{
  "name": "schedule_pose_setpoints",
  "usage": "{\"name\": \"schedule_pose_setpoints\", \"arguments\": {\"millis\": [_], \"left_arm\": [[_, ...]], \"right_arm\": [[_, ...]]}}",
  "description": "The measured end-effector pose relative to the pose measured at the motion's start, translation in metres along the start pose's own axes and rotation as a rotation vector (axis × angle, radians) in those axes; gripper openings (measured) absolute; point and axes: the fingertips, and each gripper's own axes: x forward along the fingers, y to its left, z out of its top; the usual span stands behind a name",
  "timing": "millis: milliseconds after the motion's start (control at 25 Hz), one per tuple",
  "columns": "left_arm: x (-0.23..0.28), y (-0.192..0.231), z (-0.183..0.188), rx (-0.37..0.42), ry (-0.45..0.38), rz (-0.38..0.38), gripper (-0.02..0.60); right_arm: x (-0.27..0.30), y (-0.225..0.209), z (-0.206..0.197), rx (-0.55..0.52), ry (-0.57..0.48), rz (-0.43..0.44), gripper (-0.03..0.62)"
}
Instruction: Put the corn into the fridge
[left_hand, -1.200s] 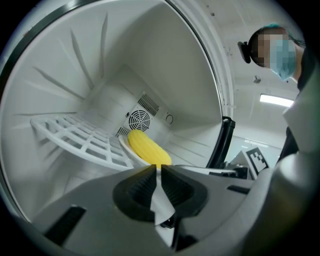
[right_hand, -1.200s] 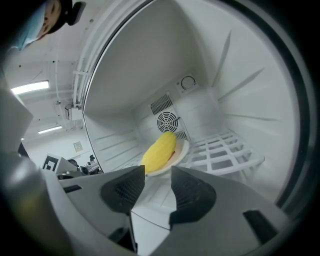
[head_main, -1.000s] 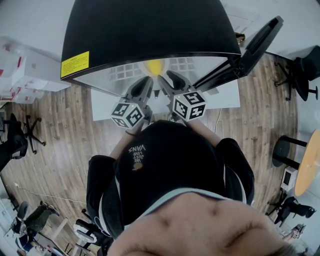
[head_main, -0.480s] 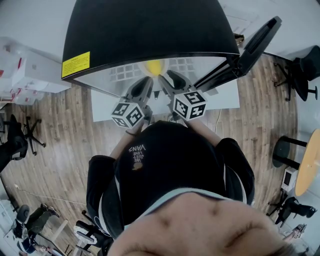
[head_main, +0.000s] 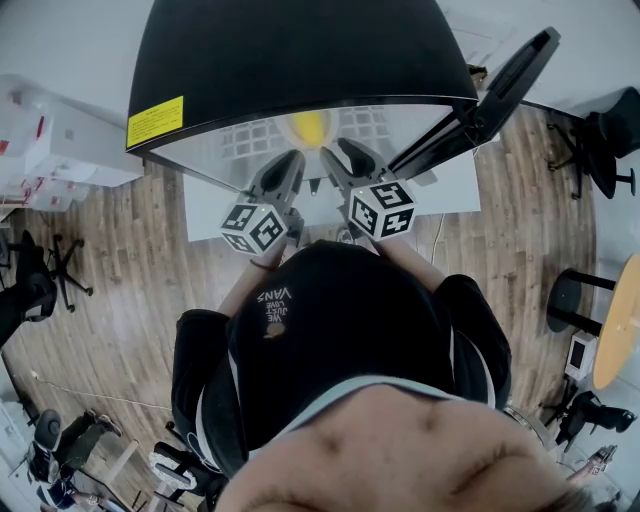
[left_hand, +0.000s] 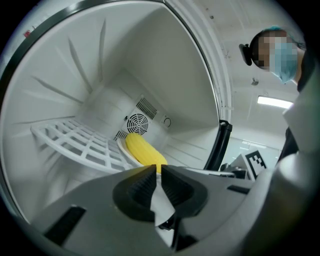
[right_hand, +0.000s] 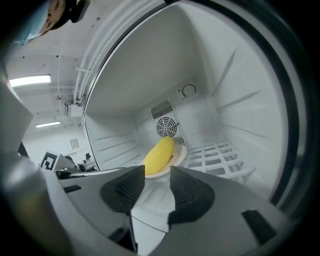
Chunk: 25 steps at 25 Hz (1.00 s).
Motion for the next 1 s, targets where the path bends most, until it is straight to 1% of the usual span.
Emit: {"name": "schedule_pose_setpoints", "arguments": {"millis": [120, 320, 480, 680, 1000], "left_arm": [[-0.004, -0.002, 0.003, 0.007, -0.007, -0.014, 0.039], [-0.011, -0.007, 0.005, 0.032, -0.011, -0.032, 0.04], [-0.023, -0.007, 0.008, 0.008, -0.024, -0.055, 0.035], [-0.036, -0.009, 0.01, 0.043, -0.025, -0.081, 0.035], [-0.054, -0.009, 0.013, 0.056, -0.013, -0.127, 0.035]], "right_arm": [[-0.004, 0.002, 0.002, -0.016, -0.013, -0.014, 0.155], [-0.014, 0.008, 0.004, -0.04, -0.046, -0.037, 0.11], [-0.019, 0.019, 0.003, -0.047, -0.061, -0.057, 0.085], [-0.026, 0.029, 0.0, -0.044, -0.087, -0.089, 0.036], [-0.036, 0.046, -0.008, -0.048, -0.119, -0.164, 0.02]]}}
